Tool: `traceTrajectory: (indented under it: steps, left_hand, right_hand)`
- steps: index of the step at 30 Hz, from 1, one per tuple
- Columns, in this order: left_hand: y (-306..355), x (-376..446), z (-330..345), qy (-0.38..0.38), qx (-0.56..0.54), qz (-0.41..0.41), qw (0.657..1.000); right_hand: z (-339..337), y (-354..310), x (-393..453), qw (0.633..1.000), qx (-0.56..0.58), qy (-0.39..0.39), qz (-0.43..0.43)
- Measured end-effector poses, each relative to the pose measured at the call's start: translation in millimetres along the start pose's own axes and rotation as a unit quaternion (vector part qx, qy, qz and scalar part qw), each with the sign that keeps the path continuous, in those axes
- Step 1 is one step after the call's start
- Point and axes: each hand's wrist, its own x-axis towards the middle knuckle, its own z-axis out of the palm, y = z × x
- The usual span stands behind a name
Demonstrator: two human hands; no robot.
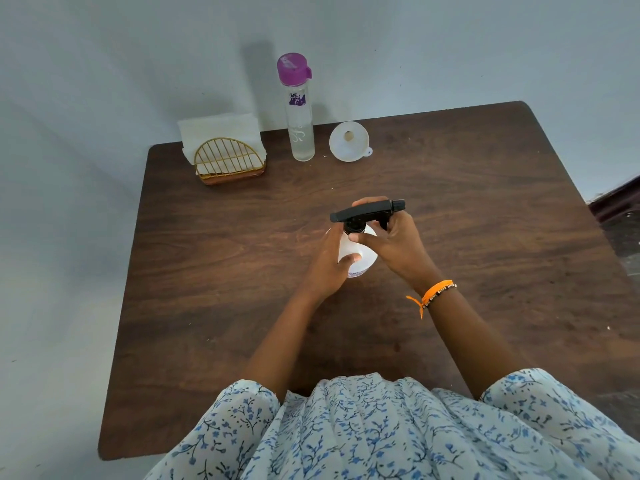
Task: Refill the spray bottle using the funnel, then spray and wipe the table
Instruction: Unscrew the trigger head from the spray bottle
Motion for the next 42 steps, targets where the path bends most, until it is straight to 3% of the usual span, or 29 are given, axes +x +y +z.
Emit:
traceTrajectory:
  steps: [7,17,42]
  left_hand:
    - [-6.9,4.8,-0.5,-0.026,0.020,-0.049,0.998]
    - [-10.0,8.2,-3.8,-0.025,0.003,-0.014,1.000]
    - [-16.2,12.6,0.0,-0.011,0.035,0.006,0.999]
  right_hand:
    - [-3.6,-13.2,4.2,1.000,0.006,0.007,-0.013]
    - [-0.1,-32.8,4.2,0.990,0.111,0.078,0.021]
    - [-37.4,-92.8,5.5,0.952,0.251,0.125,-0.120]
